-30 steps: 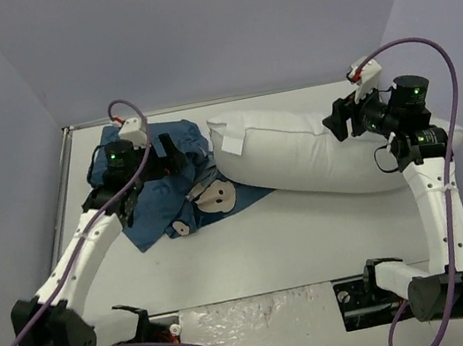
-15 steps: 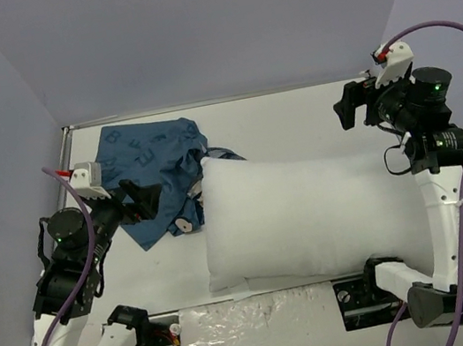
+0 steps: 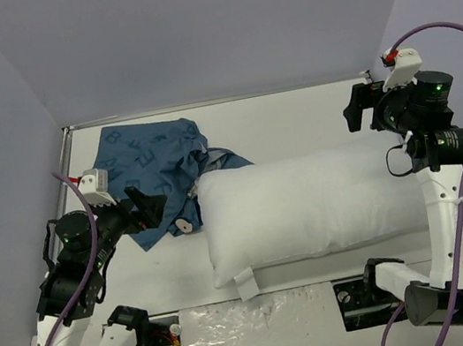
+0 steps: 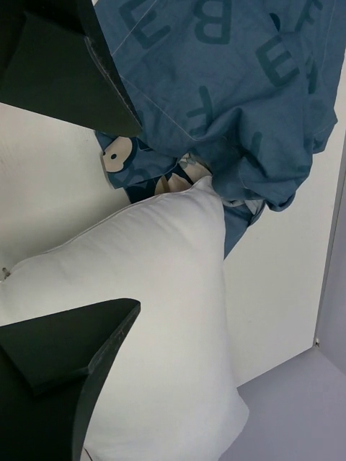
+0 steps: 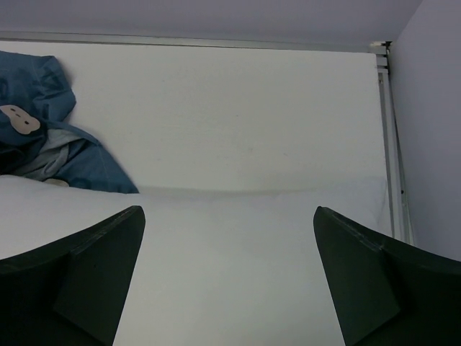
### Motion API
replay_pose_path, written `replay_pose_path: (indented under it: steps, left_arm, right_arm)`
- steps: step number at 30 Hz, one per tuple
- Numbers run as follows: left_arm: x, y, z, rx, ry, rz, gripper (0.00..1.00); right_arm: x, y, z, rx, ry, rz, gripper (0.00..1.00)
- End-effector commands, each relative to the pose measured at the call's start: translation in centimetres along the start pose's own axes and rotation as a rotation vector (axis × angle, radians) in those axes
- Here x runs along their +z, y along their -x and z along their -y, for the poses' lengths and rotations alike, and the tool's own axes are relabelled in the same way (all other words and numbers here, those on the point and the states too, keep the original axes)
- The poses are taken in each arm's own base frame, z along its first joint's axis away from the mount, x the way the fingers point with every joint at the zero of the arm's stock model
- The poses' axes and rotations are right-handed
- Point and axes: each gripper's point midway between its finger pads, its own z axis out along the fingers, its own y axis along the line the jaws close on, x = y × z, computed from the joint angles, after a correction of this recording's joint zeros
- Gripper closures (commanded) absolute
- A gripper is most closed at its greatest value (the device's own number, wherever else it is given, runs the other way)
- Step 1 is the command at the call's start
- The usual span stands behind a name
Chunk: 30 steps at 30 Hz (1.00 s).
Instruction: Remove the pillowcase from the pillow
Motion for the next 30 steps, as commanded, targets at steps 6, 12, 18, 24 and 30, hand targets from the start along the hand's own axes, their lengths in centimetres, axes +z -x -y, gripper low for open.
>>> replay_pose_path:
  steps: [6, 12, 18, 24, 30]
  left_arm:
    - [-1.5, 0.7, 0.6, -0.002, -0.007, 0.010, 0.06]
    - [-2.4, 0.8, 0.6, 0.001, 0.002, 0.007, 0.06]
    - [-3.1, 1.0, 0.7, -0.002, 0.004, 0.016, 0.06]
    - [-3.7, 0.9, 0.7, -0.013, 0.011, 0.019, 0.06]
    - [-4.3, 1.0, 0.6, -0.022, 0.016, 0.030, 0.06]
  right_arm:
    - [-3.8, 0.8, 3.4, -0.064, -0.235, 0.044, 0.00]
    - [-4.8, -0.3, 5.2, -0.001, -0.365, 0.030, 0.00]
    - [-5.7, -0.3, 5.6, -0.023, -0.398, 0.037, 0.00]
    - [-6.0, -0.3, 5.1, -0.023, -0.378, 0.046, 0.00]
    - [-6.1, -0.5, 4.7, -0.020, -0.359, 0.052, 0.00]
